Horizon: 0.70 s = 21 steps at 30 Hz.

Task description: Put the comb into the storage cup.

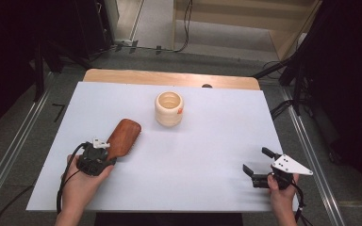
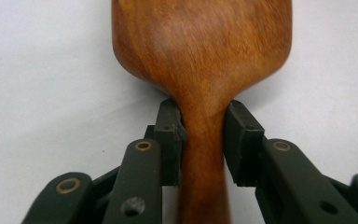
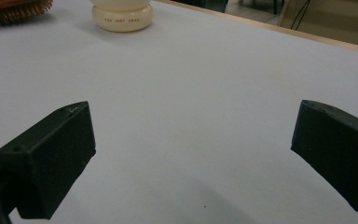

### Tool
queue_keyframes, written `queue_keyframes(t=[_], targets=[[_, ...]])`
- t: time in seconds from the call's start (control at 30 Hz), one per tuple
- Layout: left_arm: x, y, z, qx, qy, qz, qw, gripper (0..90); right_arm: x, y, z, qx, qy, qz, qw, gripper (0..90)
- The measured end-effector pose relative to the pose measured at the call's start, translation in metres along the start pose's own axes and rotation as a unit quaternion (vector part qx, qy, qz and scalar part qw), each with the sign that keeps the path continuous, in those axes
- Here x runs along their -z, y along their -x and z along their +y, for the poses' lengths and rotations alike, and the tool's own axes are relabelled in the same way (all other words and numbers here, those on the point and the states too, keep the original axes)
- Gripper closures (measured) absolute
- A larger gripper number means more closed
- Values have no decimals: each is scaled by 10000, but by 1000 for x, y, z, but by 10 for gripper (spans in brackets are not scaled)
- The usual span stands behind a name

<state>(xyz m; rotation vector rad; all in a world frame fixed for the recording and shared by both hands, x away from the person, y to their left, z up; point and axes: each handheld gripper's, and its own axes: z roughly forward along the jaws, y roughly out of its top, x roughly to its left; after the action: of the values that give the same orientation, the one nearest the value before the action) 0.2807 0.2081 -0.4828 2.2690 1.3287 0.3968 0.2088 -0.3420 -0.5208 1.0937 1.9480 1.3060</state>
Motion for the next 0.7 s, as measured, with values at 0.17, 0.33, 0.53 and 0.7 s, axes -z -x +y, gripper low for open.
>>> queue_keyframes(t=[0.17,0.33,0.53,0.7], targets=[[1,-2,-5,-57,212,-52,9997,712,0,0,0,13,-10,-4,10000,0],[0,-1,-8,-33,392,-93,9992,713,0,0,0,14,2,-2,10000,0],[0,6,-8,-149,642,-81,9978,713,0,0,0,-36,4,-7,10000,0],[4,9,-5,-107,899,-63,9959,712,1,1,0,-44,57,-38,10000,0]])
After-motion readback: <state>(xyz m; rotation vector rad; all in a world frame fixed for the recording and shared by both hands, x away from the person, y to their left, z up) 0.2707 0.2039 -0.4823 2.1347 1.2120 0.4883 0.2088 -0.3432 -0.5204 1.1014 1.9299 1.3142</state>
